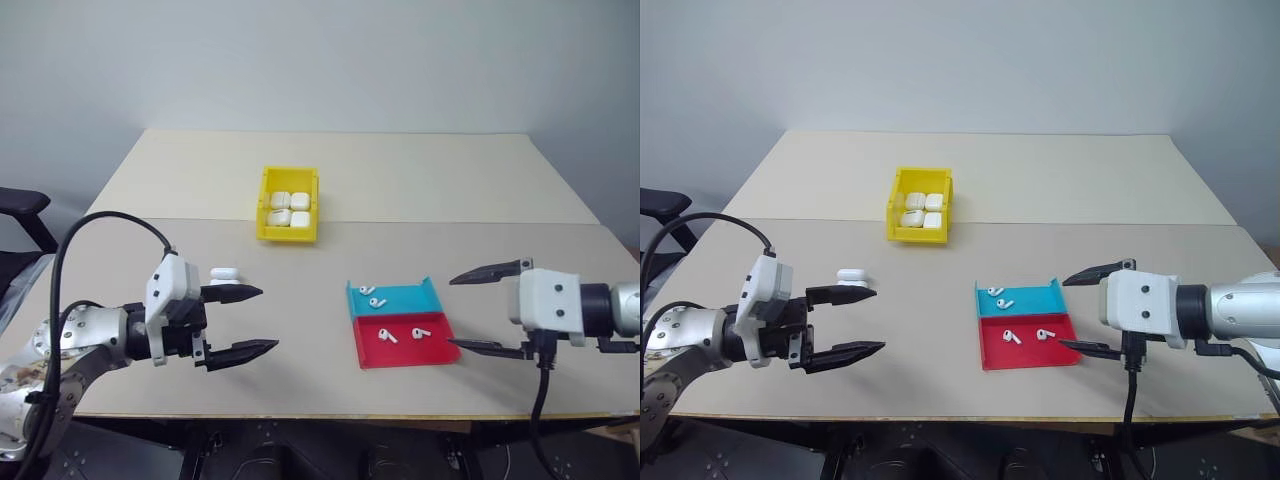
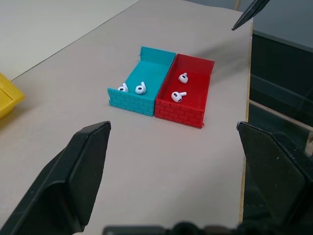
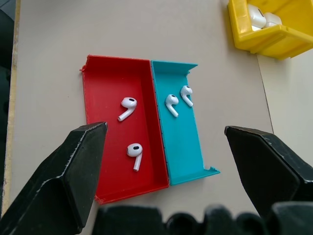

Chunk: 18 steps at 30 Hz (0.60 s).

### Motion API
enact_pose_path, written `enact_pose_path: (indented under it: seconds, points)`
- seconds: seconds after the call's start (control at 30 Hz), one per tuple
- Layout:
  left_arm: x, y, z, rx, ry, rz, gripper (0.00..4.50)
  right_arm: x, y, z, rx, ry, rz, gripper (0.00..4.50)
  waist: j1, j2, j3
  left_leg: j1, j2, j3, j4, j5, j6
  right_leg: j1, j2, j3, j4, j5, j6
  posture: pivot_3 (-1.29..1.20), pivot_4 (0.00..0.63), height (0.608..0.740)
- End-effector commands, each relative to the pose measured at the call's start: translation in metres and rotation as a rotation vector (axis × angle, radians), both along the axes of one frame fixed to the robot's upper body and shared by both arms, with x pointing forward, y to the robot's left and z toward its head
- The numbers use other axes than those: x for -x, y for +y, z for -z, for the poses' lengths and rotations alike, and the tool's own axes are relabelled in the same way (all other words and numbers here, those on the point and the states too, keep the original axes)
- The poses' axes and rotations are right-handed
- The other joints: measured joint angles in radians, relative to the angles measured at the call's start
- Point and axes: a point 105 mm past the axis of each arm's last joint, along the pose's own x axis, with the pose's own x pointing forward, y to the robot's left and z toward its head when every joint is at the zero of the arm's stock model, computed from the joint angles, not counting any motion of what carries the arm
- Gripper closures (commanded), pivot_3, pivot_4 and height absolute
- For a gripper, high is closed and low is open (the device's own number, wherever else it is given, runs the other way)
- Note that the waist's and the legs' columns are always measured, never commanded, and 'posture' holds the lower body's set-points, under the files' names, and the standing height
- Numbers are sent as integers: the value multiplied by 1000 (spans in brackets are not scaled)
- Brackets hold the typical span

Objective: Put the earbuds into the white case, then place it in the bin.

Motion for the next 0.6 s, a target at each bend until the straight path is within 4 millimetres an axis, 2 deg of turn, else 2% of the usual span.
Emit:
enact_pose_path:
  seconds: [0.03,0.33,0.53,0.6]
  points:
    - [6,-2,-11,6,-67,26,0,0,3,-7,-2,-46,-15,19,0,0,0,0,0,0,0,0,0,0,0,0,0,0,0,0,150,740]
    - [0,-4,-15,-7,-97,-116,0,-3,4,-4,-4,-45,-17,19,0,0,0,0,0,-1,0,0,0,1,0,0,0,0,0,0,150,740]
    - [-24,0,-5,-175,-214,-423,0,-8,1,-1,10,-46,-16,19,2,0,0,2,0,-1,0,0,0,2,0,0,0,0,0,0,150,740]
    - [-23,0,2,-272,-159,-469,0,-12,0,-3,8,-57,-1,19,2,-1,0,3,-1,-2,0,0,0,3,0,0,0,0,0,0,150,740]
